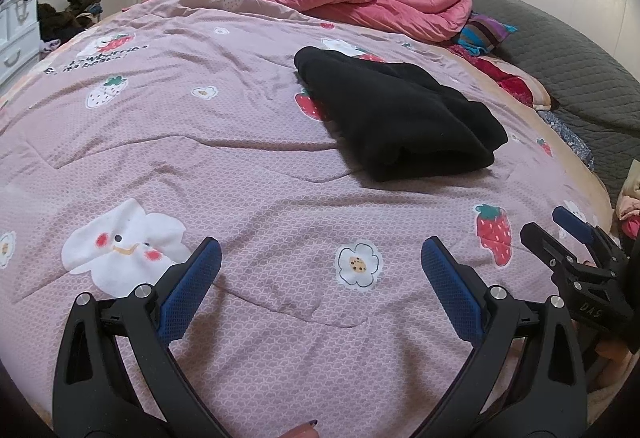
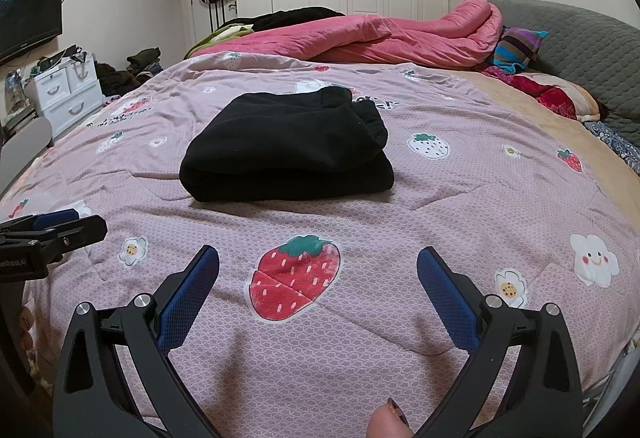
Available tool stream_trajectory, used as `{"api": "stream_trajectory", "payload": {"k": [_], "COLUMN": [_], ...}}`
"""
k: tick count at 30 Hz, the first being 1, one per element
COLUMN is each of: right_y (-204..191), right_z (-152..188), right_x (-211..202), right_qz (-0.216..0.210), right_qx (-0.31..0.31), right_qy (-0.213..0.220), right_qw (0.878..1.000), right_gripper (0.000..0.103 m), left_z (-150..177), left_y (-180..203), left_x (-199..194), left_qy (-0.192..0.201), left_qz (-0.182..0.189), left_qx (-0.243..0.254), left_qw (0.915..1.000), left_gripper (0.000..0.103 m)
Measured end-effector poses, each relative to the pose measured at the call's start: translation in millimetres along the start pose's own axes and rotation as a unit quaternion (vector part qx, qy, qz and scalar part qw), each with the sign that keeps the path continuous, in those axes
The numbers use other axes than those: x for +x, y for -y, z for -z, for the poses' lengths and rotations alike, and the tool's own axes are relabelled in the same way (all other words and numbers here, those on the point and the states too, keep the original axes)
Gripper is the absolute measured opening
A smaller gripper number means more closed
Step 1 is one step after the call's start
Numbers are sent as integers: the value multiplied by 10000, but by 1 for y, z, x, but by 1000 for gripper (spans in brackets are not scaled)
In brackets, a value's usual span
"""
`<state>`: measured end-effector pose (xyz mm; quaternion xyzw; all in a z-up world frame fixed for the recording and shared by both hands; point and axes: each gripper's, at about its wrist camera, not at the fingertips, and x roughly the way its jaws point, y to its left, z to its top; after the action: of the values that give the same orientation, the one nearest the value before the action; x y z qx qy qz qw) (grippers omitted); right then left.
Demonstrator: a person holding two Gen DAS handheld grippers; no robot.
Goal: Fold small clothes
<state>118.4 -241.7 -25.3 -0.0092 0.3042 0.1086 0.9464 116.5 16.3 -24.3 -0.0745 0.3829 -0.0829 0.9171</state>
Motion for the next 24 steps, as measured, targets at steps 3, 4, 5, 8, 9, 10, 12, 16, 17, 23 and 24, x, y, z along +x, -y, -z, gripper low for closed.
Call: {"api": "stream_trajectory", "payload": {"k": [3,4,5,8,9,10,12,16,17,23,24], "right_y": [-1,0,0,0,0,0,0,1,1,30,43], "right_z": [-1,0,0,0,0,0,0,0,-1,-11,-14], "right_x": [0,0,1,1,0,1,1,1,2,-30,-43], "right_qz": [-1,-2,2,7,7,10,12,24,32,234,381], "right_qx": [-2,-4,-7,-5,-7,-8,-7,5,12,542,712], "right_qy": [-1,-2,-4,-6,-3,-7,-15,5,8,502,661], "right_qw": [10000,10000,10000,10000,10000,10000,10000,10000,10000,9970,9945], "right_gripper": [99,99,99,99,99,99,99,99,99,99,99], "left_z": [0,0,0,0,0,0,0,-1,-2,-9,-13], "left_y": [0,0,0,0,0,0,0,-1,-2,-13,-22], "left_x": [0,-1,0,-1,-1,-1,-1,1,1,2,-2], "left_qy": [4,4,1,0,0,6,-4,-78,-76,-210,-180], "left_qz": [0,2,3,-16,-14,-12,-9,-54,-90,-312,-331], "left_qx": [10,11,11,10,20,22,10,-33,-52,-186,-275], "left_qw": [10000,10000,10000,10000,10000,10000,10000,9999,9999,9991,9989], "left_gripper": [94,94,94,94,94,94,94,94,94,94,94]}}
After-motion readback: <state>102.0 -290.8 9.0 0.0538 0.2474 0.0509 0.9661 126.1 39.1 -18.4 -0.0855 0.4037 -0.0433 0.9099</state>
